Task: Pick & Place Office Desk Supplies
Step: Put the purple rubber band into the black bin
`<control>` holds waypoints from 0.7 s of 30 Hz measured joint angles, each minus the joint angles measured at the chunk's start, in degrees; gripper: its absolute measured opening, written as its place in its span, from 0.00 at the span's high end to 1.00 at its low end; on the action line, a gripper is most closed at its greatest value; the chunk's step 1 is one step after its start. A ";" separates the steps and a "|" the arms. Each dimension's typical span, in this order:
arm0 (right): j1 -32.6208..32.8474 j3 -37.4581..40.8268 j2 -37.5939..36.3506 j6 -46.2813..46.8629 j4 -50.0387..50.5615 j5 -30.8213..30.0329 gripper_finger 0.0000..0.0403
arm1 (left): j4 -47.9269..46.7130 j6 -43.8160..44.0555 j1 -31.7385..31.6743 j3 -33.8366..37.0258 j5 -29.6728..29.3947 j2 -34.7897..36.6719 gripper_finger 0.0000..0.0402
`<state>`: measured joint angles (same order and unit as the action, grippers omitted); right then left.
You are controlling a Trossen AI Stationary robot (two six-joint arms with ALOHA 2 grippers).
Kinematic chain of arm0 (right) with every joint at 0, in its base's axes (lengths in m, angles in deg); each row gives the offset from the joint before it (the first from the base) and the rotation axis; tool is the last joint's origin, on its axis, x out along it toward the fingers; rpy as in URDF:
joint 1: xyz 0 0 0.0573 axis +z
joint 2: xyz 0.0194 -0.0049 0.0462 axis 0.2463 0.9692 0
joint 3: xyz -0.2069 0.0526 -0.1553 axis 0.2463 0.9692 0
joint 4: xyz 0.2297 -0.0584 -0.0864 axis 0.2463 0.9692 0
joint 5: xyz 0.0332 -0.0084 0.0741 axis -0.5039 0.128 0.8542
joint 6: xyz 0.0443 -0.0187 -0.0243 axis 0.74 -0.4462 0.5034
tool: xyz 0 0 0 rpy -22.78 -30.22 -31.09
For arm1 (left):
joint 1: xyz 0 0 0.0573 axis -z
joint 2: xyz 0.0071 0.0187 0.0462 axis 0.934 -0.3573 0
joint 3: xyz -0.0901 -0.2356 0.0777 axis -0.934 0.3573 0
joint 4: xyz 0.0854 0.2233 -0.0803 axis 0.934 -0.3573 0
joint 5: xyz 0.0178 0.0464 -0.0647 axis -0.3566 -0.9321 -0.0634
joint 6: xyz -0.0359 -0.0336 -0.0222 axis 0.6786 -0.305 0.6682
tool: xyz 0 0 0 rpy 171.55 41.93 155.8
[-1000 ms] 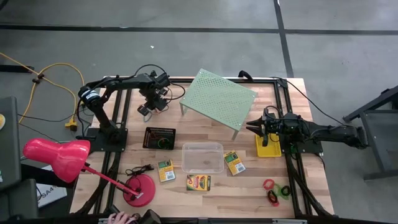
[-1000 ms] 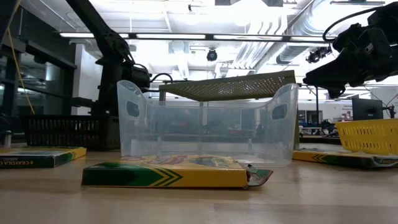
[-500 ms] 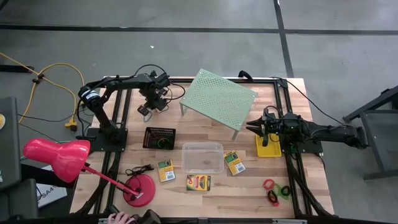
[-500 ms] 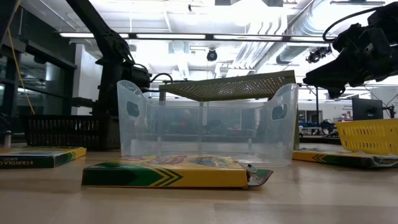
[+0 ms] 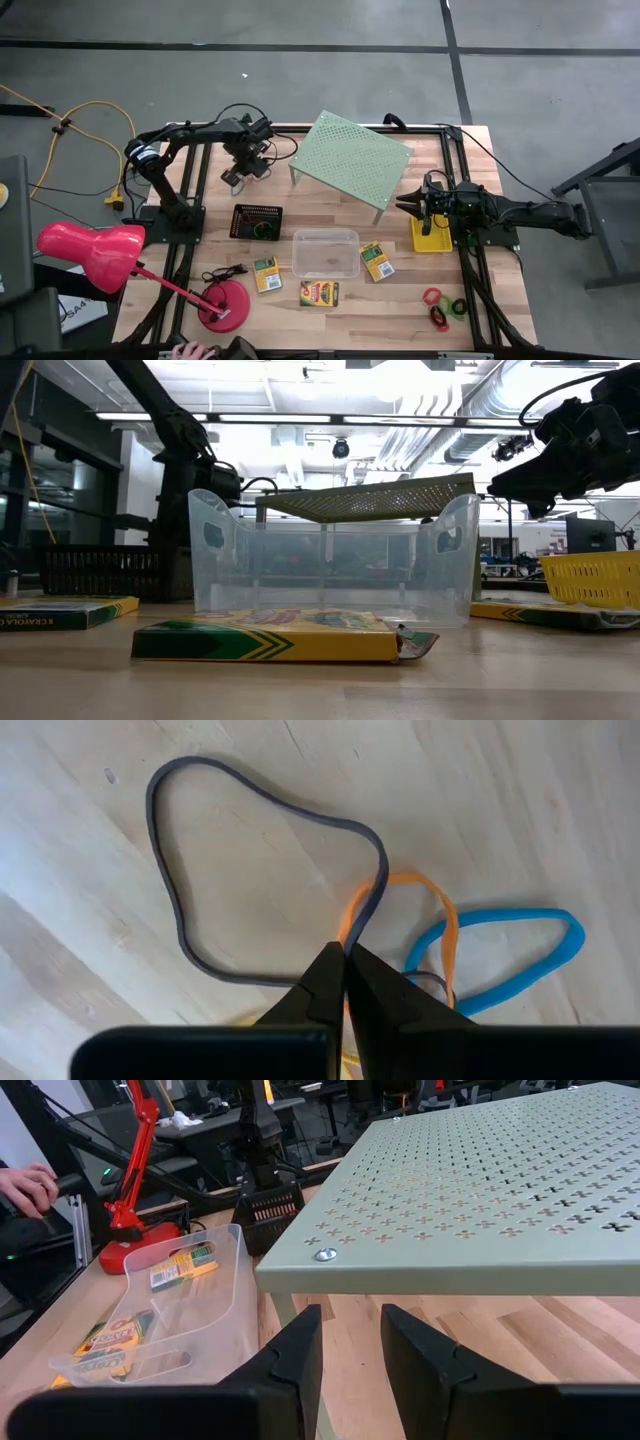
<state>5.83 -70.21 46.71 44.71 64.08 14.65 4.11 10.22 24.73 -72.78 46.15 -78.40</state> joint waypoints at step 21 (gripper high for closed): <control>0.00 0.00 0.00 0.00 -0.02 0.00 0.77 | 2.89 4.65 7.21 -1.28 -9.84 20.37 1.00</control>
<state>5.83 -70.21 46.71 44.71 64.06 14.65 6.99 14.88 31.93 -74.06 36.31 -58.04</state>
